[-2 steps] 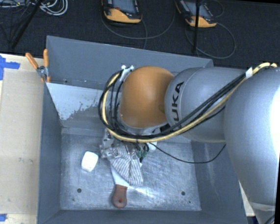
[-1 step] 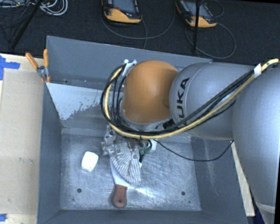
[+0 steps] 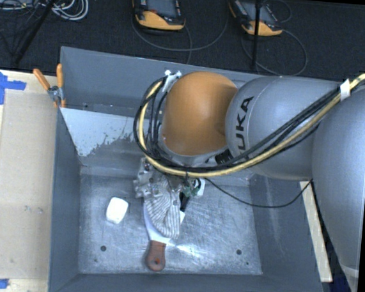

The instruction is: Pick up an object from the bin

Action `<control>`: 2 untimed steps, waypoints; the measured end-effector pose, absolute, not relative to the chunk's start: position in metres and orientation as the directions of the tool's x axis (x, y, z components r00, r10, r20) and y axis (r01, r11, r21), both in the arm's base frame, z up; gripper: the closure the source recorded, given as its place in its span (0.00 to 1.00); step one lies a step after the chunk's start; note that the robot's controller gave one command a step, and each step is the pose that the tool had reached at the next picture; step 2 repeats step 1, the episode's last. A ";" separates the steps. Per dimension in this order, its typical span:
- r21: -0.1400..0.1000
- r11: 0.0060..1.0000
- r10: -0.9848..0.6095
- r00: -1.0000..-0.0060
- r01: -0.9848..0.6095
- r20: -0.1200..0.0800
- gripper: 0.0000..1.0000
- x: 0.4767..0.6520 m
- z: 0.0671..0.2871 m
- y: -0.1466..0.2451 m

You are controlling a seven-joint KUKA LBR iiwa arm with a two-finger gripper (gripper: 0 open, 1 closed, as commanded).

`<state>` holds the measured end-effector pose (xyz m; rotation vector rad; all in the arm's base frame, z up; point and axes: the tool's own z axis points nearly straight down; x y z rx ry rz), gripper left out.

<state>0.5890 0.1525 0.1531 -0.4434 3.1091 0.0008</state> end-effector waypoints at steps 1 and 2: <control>0.000 0.960 -0.279 -0.960 -0.279 -0.005 1.00 0.590 0.164 0.153; 0.000 0.960 -0.279 -0.960 -0.279 -0.005 1.00 0.590 0.164 0.153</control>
Offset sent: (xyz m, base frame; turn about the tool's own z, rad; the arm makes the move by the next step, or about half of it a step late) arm 0.0000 0.0000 0.0243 0.0000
